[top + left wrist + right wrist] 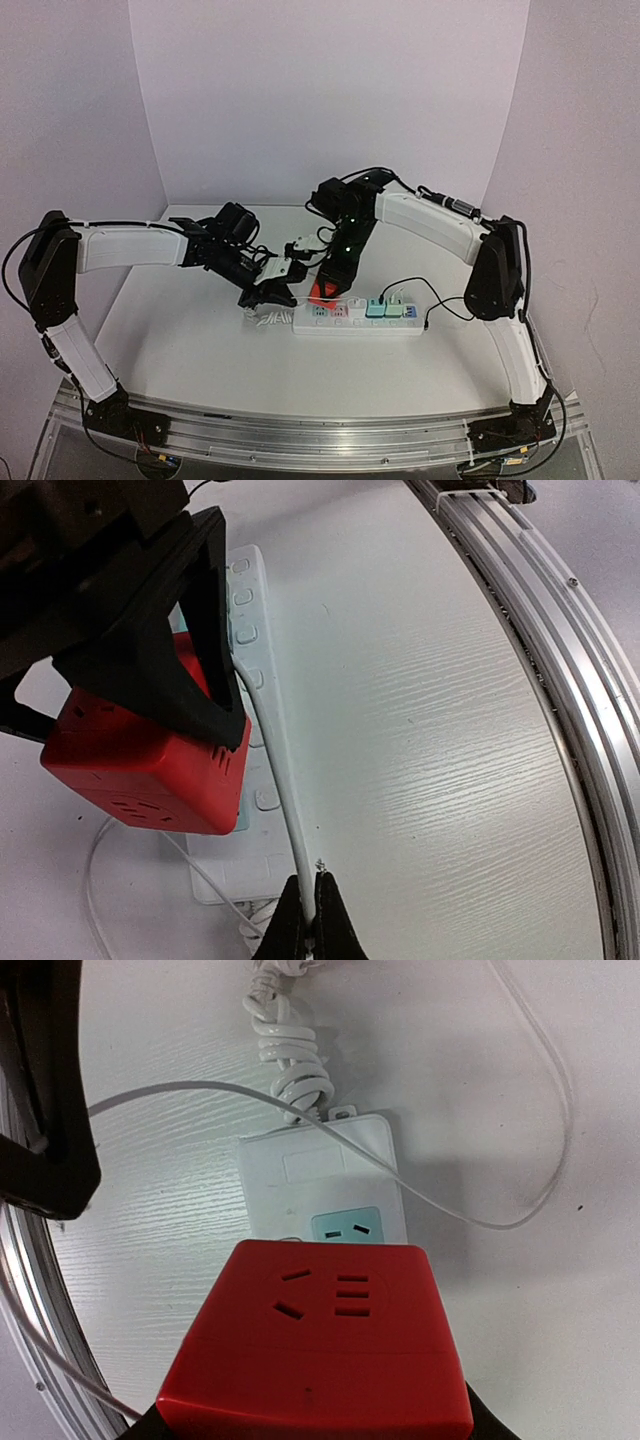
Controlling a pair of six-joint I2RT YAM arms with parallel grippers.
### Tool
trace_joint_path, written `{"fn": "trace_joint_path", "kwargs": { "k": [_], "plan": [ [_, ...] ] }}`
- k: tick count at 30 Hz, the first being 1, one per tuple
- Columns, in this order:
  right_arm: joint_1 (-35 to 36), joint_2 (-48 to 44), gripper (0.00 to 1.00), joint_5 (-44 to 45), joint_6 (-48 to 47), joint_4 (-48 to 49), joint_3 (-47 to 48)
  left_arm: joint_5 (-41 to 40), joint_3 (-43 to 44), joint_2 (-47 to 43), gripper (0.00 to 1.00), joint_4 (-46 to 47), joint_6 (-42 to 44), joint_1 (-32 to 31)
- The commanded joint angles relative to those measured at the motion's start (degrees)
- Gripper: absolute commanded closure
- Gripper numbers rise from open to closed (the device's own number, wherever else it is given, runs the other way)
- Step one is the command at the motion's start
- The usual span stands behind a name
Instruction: Insert the plug
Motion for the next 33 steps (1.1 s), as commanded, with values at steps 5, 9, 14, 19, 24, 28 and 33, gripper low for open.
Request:
{"fn": "trace_joint_path", "kwargs": {
  "k": [5, 9, 14, 19, 24, 28, 33],
  "plan": [
    [0.7, 4.7, 1.00, 0.5, -3.6, -4.1, 4.8, 5.5, -1.8, 0.7, 0.88, -2.4, -0.1, -1.0],
    [0.7, 6.2, 1.00, 1.2, -4.7, -4.1, 7.4, 4.7, -3.6, 0.6, 0.71, -2.8, 2.1, -1.2],
    [1.6, 7.3, 1.00, 2.9, -6.8, -4.2, 7.8, 2.7, -5.1, 0.0, 0.65, -1.5, 3.5, -1.2],
    [2.7, 8.5, 1.00, 4.0, -8.2, -4.9, 8.4, 2.0, -4.9, 0.0, 0.64, -1.5, 3.7, -1.2],
    [3.2, 9.7, 1.00, 4.9, -8.3, -5.4, 10.1, 1.2, -4.9, -0.3, 0.64, -1.9, 3.8, -1.1],
    [3.3, 10.6, 1.00, 6.3, -8.2, -5.5, 10.7, 1.2, -5.1, -0.7, 0.63, -2.1, 3.8, -1.1],
    [3.3, 10.5, 1.00, 9.1, -9.0, -6.1, 9.4, 1.2, -5.2, -0.9, 0.63, -2.1, 3.8, -0.9]
  ]
}}
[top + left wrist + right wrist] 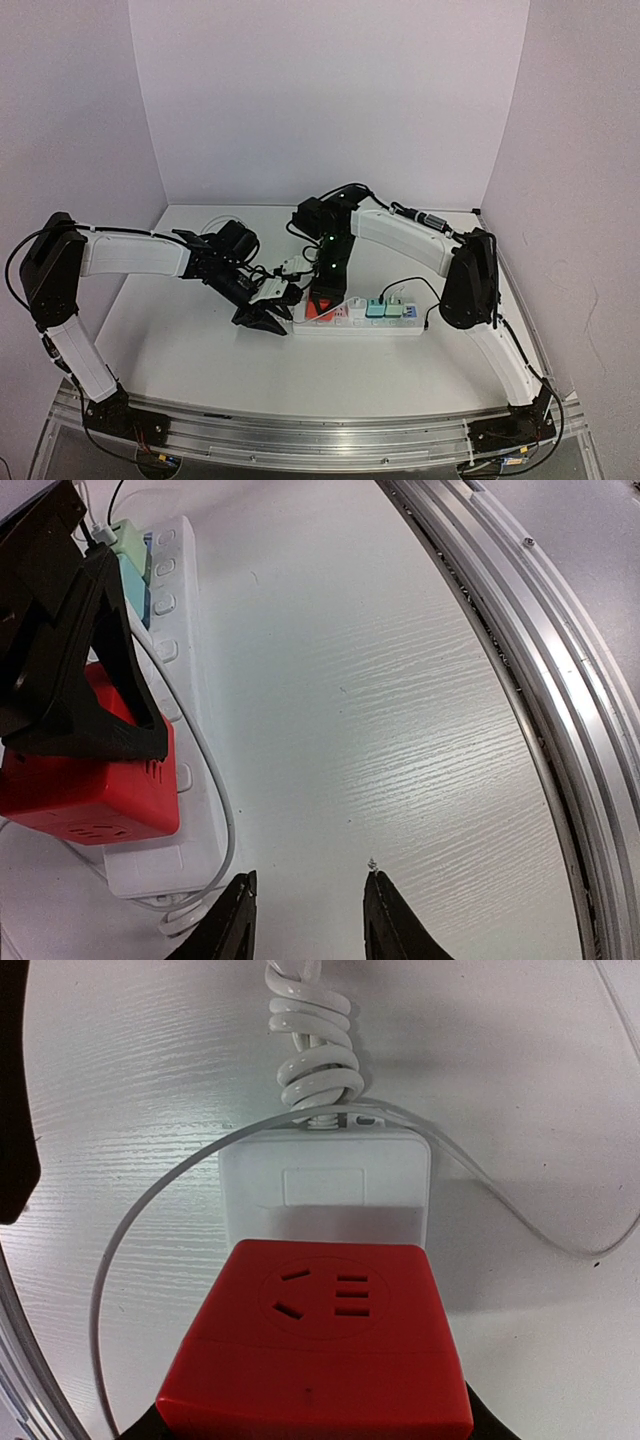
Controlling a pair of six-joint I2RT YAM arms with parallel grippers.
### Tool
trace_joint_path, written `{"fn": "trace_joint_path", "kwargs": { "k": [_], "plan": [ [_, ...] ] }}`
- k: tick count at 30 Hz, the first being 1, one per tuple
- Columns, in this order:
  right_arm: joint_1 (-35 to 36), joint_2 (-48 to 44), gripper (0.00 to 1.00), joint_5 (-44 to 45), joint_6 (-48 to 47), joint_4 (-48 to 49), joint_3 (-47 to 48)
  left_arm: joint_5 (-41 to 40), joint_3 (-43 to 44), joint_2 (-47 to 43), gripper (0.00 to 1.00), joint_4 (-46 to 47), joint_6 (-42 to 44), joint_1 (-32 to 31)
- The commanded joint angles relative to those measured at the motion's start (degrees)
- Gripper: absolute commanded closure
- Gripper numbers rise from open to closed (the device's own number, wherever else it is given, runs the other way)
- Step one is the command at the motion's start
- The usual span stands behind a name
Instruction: Insert the plug
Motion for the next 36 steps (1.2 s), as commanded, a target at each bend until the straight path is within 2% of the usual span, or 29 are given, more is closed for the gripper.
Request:
{"fn": "trace_joint_path", "kwargs": {
  "k": [1, 3, 9, 16, 29, 36],
  "plan": [
    [0.3, 1.1, 1.00, 3.7, -1.6, -2.1, 0.3, -0.1, -0.3, -1.3, 0.63, -0.3, 0.6, 0.0],
    [0.3, 0.8, 1.00, 5.4, -1.8, -2.3, 0.1, 0.0, -0.4, -1.3, 0.63, -0.2, 0.5, 0.1],
    [0.0, -0.3, 1.00, 3.0, -1.8, -2.6, 4.1, 0.3, -0.6, -1.3, 0.63, -0.1, 0.5, 0.3],
    [-0.8, -1.4, 1.00, 3.9, -1.9, -3.5, 1.2, 0.2, -0.9, -1.6, 0.62, 0.3, 0.6, 0.3],
    [-0.6, 1.5, 1.00, -3.3, -0.4, -3.9, 1.8, -0.1, -0.8, -1.2, 0.62, 1.0, 0.8, 0.4],
    [-0.6, 1.3, 1.00, -0.7, -1.0, -5.1, -0.4, -0.1, -0.9, -1.3, 0.62, 1.0, 0.8, 0.6]
  ]
}}
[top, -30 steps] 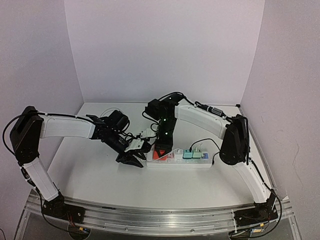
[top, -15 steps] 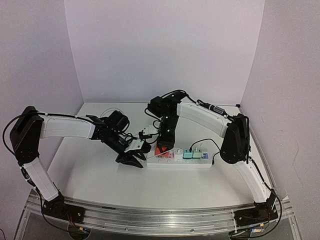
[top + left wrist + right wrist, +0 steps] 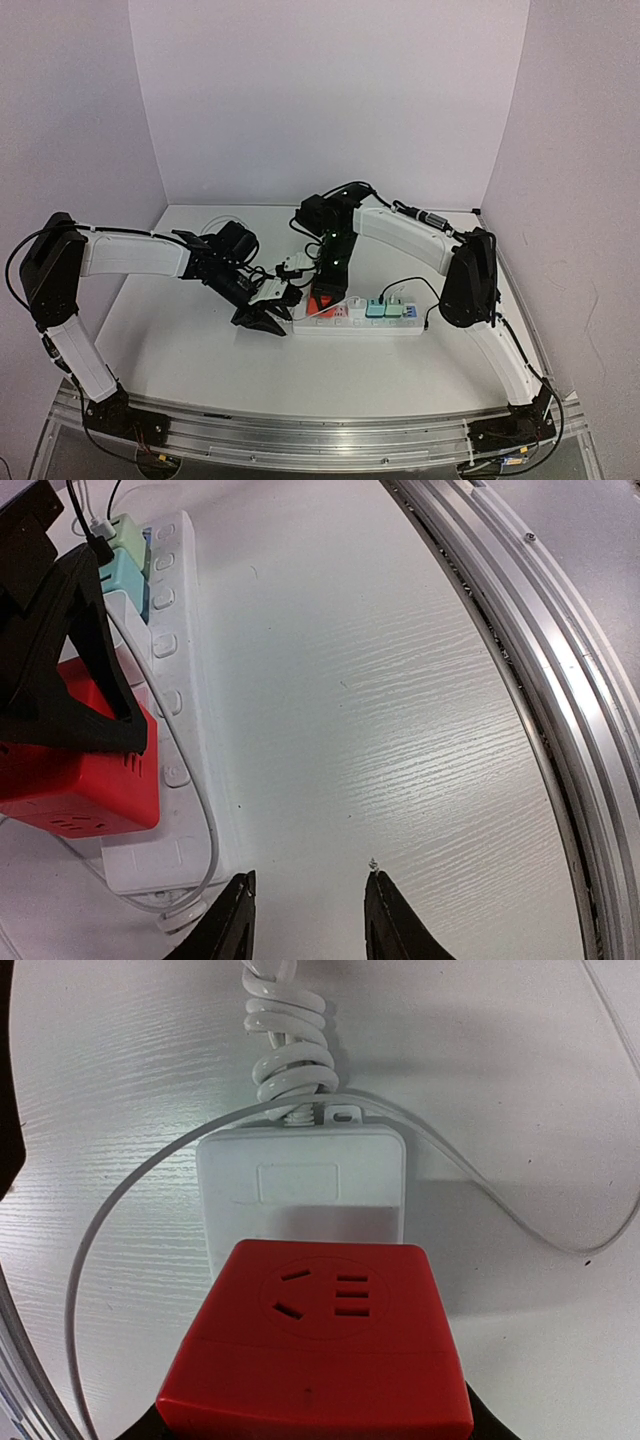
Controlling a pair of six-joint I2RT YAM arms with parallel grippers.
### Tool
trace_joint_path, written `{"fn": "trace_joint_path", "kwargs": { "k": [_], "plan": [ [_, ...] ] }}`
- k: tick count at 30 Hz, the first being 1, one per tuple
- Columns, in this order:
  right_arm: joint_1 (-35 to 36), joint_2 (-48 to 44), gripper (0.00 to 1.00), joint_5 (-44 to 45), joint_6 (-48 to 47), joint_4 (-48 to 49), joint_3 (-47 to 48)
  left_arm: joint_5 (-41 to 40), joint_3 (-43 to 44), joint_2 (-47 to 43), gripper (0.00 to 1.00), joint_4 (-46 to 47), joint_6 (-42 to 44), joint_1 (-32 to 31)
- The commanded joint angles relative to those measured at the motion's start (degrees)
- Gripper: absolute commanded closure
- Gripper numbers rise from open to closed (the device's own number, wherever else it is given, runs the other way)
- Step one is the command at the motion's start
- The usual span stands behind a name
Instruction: Insert the plug
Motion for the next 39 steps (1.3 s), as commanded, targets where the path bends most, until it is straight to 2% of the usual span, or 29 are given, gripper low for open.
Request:
{"fn": "trace_joint_path", "kwargs": {
  "k": [1, 15, 39],
  "plan": [
    [0.3, 0.6, 1.00, 0.4, -0.3, -5.3, -1.5, 0.3, -0.6, -1.3, 0.62, 1.0, 0.5, 0.4],
    [0.3, -2.2, 1.00, 3.9, -1.0, -7.4, -2.7, 0.6, -0.6, -1.3, 0.62, 1.2, 0.5, 0.6],
    [0.1, -5.2, 1.00, 3.9, -0.3, -7.8, -0.3, 0.7, -0.4, -1.1, 0.62, 0.9, 0.7, 0.9]
  ]
}}
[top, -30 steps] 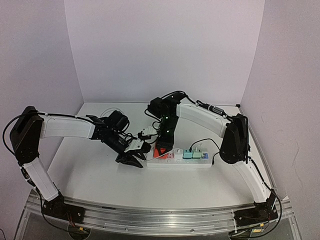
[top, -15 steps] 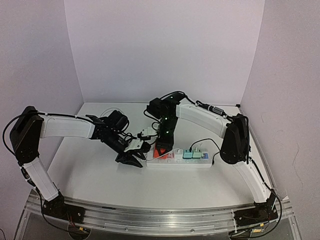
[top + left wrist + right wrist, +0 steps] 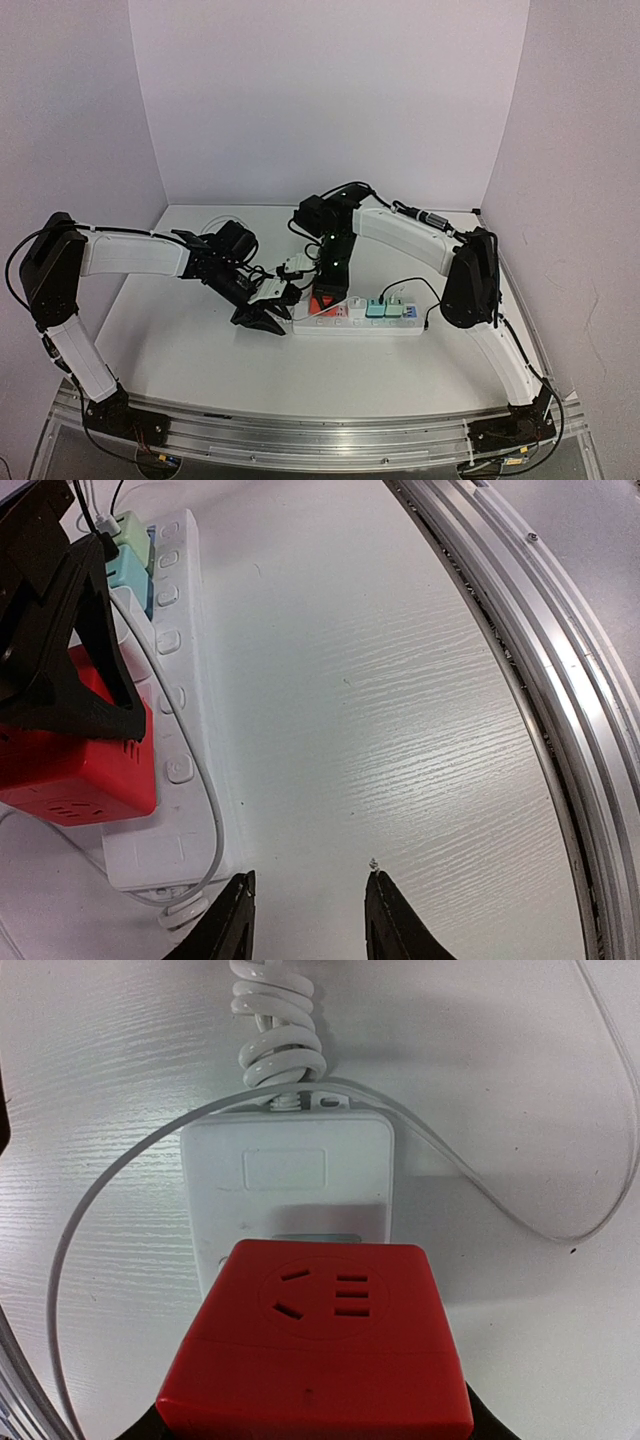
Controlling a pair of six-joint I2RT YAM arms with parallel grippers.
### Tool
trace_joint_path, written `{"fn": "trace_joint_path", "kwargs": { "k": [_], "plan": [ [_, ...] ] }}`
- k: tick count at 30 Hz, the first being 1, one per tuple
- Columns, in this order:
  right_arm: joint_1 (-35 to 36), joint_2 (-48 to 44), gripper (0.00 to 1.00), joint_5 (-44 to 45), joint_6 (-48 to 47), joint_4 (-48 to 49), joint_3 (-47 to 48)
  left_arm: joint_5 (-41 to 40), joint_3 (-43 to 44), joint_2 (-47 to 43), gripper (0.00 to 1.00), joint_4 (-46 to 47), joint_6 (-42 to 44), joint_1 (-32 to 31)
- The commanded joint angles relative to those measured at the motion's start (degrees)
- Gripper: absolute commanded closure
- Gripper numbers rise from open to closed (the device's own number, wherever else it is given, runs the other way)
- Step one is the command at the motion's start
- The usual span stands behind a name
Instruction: Insert the plug
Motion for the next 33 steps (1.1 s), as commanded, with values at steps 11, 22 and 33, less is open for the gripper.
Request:
{"fn": "trace_joint_path", "kwargs": {
  "k": [11, 22, 33],
  "plan": [
    [0.3, -2.4, 1.00, -5.4, 1.7, -9.5, -0.4, 0.5, -0.6, -1.1, 0.62, 1.2, 0.8, 0.5],
    [-0.2, -2.4, 1.00, -1.1, 1.3, -9.8, -2.2, 0.7, -1.0, -1.5, 0.62, 1.4, 0.6, 0.8],
    [-1.3, -4.5, 1.00, -0.3, 1.0, -10.3, -1.9, 1.0, -1.3, -1.6, 0.62, 1.8, 0.6, 1.0]
  ]
}}
